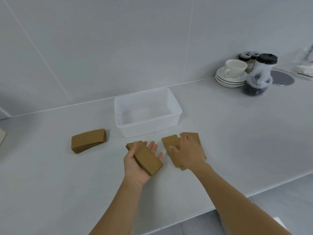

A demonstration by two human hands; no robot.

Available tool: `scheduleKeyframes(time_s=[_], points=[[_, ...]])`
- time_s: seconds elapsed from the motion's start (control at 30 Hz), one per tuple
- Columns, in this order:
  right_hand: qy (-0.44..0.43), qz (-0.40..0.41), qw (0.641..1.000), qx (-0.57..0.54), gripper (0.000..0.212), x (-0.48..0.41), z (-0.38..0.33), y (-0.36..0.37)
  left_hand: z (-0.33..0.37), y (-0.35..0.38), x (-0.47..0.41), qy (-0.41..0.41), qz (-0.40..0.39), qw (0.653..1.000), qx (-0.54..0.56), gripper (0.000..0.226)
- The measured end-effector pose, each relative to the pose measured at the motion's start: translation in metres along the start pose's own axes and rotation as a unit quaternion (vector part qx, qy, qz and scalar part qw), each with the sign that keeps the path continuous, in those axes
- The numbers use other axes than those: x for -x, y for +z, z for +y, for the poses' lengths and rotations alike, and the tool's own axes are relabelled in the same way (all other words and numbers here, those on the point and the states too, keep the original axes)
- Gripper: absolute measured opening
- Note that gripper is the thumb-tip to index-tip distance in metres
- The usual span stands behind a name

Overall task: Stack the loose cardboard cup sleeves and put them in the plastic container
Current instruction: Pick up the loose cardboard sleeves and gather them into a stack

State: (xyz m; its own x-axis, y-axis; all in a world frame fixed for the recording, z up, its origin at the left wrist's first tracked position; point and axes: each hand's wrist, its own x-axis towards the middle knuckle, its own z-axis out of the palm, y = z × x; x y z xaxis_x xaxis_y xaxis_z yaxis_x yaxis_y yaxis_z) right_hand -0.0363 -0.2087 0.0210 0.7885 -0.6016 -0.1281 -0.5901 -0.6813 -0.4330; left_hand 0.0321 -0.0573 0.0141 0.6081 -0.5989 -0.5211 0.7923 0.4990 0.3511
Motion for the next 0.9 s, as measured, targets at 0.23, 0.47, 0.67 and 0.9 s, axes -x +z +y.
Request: scheduleKeyframes(time_s=[0.23, 0.47, 0.67, 0.9], points=[[-0.02, 0.041, 0.993, 0.105, 0.072, 0.01, 0.012, 0.041, -0.002, -0.006, -0.003, 0.011, 0.015, 1.0, 0.006, 0.06], [-0.044, 0.037, 0.989, 0.137, 0.045, 0.007, 0.005, 0.036, 0.001, -0.012, -0.002, 0.019, 0.028, 0.999, 0.012, 0.056], [-0.02, -0.049, 0.998, 0.025, 0.047, -0.003, -0.009, 0.004, 0.002, -0.005, -0.003, 0.012, 0.038, 0.999, 0.001, 0.056], [-0.08, -0.071, 0.992, -0.071, 0.044, 0.012, -0.047, -0.022, 0.002, 0.002, -0.003, 0.006, 0.026, 0.999, -0.018, 0.055]])
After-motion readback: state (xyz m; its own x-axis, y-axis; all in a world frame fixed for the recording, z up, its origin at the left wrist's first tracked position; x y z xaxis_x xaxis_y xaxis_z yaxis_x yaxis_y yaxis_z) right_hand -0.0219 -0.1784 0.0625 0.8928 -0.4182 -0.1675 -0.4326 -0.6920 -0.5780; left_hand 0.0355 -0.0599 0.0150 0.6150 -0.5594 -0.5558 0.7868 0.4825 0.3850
